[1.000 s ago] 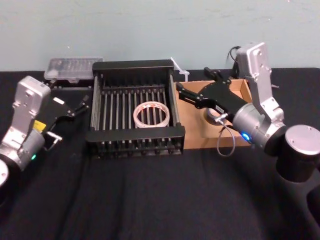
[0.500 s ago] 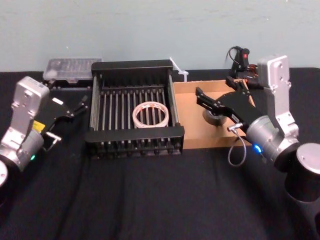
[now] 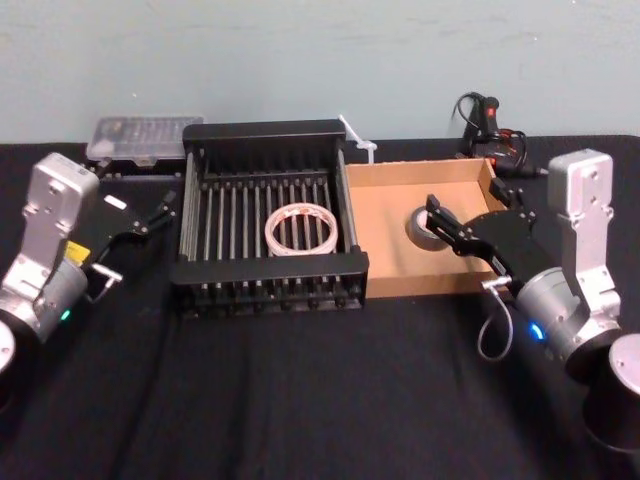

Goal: Pick up the white tape and place it into the black box , Pick up the silver tape and place it into the brown box.

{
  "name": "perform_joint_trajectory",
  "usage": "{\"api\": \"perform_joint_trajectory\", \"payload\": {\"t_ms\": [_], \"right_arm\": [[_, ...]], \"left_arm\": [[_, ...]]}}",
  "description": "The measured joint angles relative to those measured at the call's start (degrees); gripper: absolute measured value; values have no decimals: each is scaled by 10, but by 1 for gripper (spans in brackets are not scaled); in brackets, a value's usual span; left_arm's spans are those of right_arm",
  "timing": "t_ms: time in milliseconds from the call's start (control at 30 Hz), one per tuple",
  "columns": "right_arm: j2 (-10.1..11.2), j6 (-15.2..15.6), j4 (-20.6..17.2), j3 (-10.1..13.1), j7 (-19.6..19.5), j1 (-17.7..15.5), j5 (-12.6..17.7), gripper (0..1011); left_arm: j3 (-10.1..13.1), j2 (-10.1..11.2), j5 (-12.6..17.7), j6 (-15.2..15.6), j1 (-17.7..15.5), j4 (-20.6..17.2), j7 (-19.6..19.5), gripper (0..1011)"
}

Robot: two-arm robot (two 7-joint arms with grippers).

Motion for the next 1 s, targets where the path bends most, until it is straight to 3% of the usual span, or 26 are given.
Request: {"api": "perform_joint_trajectory", "payload": {"t_ms": [533,1000], "right_arm": [[-16,-21,31,18,2,-13,-31,1002],[-17,-21,36,19,7,-10,-33,1002]], "left_arm": [[0,0,0,0,0,0,0,1001],[0,0,0,0,0,0,0,1001]]}}
